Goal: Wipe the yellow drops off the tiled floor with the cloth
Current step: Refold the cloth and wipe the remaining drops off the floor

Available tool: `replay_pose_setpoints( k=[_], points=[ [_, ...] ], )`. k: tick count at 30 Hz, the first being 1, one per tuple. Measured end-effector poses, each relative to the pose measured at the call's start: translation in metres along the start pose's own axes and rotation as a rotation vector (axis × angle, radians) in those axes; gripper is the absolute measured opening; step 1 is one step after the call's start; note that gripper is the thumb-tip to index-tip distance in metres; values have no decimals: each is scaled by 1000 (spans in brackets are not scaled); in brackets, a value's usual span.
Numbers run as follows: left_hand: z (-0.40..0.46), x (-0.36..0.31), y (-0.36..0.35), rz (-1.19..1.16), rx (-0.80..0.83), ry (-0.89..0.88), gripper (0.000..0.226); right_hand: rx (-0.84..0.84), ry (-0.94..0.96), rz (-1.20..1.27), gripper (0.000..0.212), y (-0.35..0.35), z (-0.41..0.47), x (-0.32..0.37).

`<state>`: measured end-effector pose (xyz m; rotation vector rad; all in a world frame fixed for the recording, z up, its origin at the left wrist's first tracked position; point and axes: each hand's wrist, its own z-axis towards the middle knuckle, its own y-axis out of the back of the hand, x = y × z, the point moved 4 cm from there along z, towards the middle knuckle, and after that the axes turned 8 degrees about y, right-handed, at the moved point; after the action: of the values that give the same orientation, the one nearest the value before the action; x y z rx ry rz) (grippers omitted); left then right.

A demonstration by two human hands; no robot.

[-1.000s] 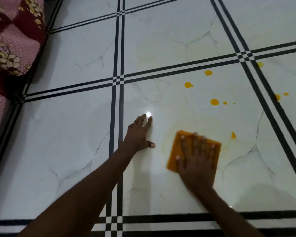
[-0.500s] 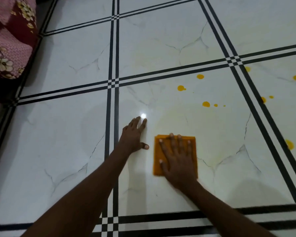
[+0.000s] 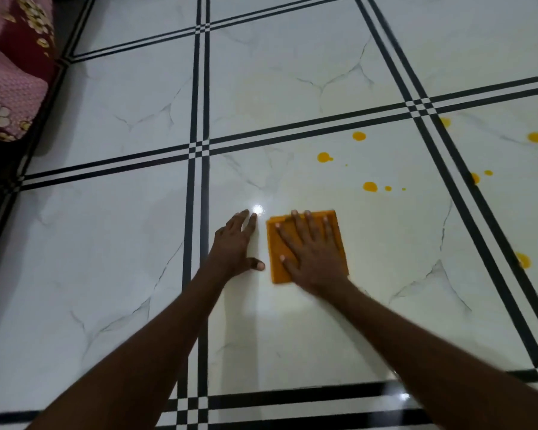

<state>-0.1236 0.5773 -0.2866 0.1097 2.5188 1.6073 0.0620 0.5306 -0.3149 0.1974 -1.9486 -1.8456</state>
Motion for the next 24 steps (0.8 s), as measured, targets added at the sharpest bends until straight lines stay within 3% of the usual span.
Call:
replay_pose_setpoints(
  k=[1,4,7,11,13,17,20,21,22,24],
  points=[
    [0,3,-2,-22,-11,10,124,9,13,-26,70,3,27,-21],
    [0,13,-6,-20,-61,63,127,-53,-224,-85,71,14,56,-97],
    [5,15,-5,6,-35,78,131,-151,-350,-55,73,17,20,-78],
    [5,18,-2,43,-6,64,130,-9,51,-23,74,-12,-8,24],
    [7,21,-4,23,7,55,130,-18,78,-32,74,-6,5,10],
    [11,23,-7,-10,10,50,132,-94,-390,-65,74,11,-50,-74],
    [6,16,-6,24,18,60,128,-163,-684,-28,76,16,-134,-40],
    [6,14,-5,24,29,63,125,-160,-706,-9,78,11,-141,-14],
    [5,12,-5,15,43,66,120,-129,-663,29,78,6,-136,11],
    [4,12,-6,-2,32,77,113,-83,-382,73,78,-2,-89,39]
  ],
)
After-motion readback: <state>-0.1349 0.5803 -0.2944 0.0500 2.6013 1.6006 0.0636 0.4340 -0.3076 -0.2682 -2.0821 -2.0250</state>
